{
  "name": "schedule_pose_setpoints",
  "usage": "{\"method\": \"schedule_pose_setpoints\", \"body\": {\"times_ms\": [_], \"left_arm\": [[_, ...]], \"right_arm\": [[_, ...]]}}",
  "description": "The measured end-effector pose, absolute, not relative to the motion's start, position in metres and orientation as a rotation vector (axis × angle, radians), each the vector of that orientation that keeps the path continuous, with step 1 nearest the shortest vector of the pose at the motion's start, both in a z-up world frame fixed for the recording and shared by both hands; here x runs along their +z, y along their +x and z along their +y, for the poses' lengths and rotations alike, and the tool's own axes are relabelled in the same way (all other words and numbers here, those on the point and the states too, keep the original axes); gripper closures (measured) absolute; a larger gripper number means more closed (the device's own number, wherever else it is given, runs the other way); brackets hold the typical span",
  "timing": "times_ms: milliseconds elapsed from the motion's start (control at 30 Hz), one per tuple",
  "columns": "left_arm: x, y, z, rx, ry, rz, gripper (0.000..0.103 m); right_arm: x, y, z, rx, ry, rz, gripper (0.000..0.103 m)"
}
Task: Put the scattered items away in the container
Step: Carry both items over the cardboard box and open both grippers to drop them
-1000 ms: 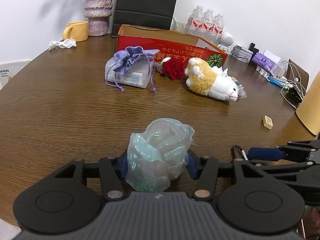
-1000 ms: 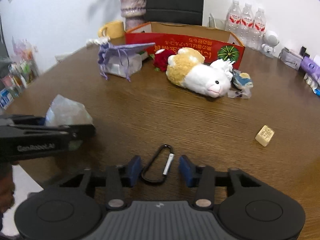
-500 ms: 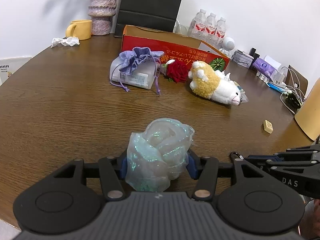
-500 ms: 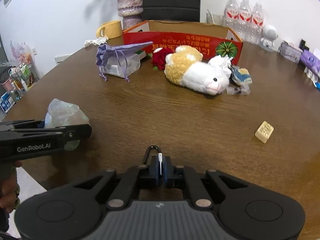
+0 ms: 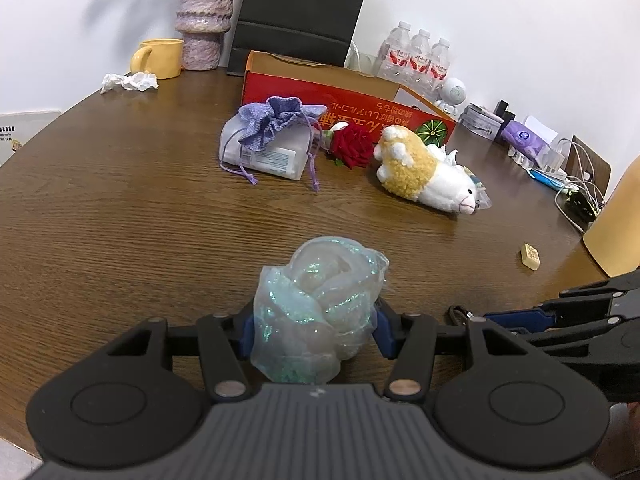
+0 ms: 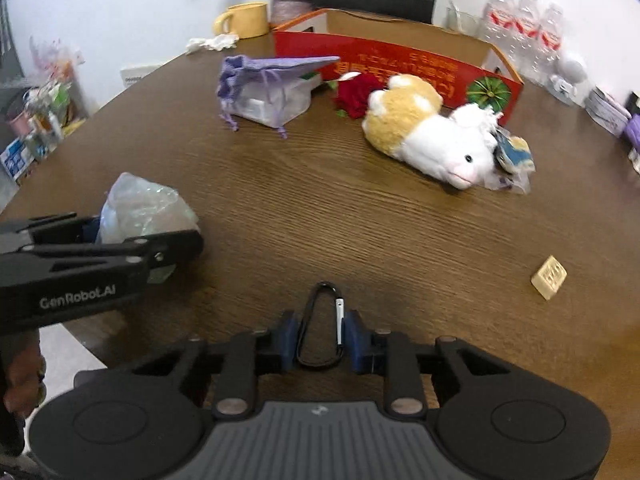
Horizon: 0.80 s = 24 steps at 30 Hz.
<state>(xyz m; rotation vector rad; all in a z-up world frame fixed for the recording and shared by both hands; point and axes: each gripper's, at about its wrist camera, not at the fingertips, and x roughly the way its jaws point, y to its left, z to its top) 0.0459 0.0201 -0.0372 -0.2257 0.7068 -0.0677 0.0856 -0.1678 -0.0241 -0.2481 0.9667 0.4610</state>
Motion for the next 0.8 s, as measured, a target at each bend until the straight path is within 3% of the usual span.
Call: {"method": "schedule_pose_setpoints", "body": {"times_ms": [133,200,233,367,433,500,700,800], "left_arm": [[-0.039,0.047,0.022,-0.064,-0.23,0.705,0.048],[-0.038,0.048,0.023,-0.063,-0.227,0.704,0.047],[-0.038,0.049,0.022,-0.063,-0.226,0.704,0.047],[-0.038,0.052,0.02,-0.065,-0.22,0.706,0.047],[-0.038,0.051,0.02,-0.06,-0.219,0.706,0.047],[-0.037,0.051,0.02,-0.056,-0.22,0.704,0.047],[-0.036,0.047,0.02,-0.059,-0.228,0.692,0.047],[-0.036,0.046,0.026,-0.045,-0.237,0.689,0.047]], "right_arm": [[-0.025,0.083,-0.168,0.449,-0.269,0.92,0.08],[-0.022,0.083,-0.169,0.449,-0.267,0.893,0.099],[-0.02,0.085,-0.17,0.448,-0.263,0.888,0.1],[-0.023,0.092,-0.176,0.442,-0.22,0.909,0.098],[-0.02,0.093,-0.182,0.437,-0.162,0.929,0.085],[-0.015,0.091,-0.185,0.455,-0.129,0.931,0.064],[-0.023,0.097,-0.165,0.469,-0.222,1.0,0.065],[-0.021,0.097,-0.163,0.494,-0.282,0.992,0.078]]}}
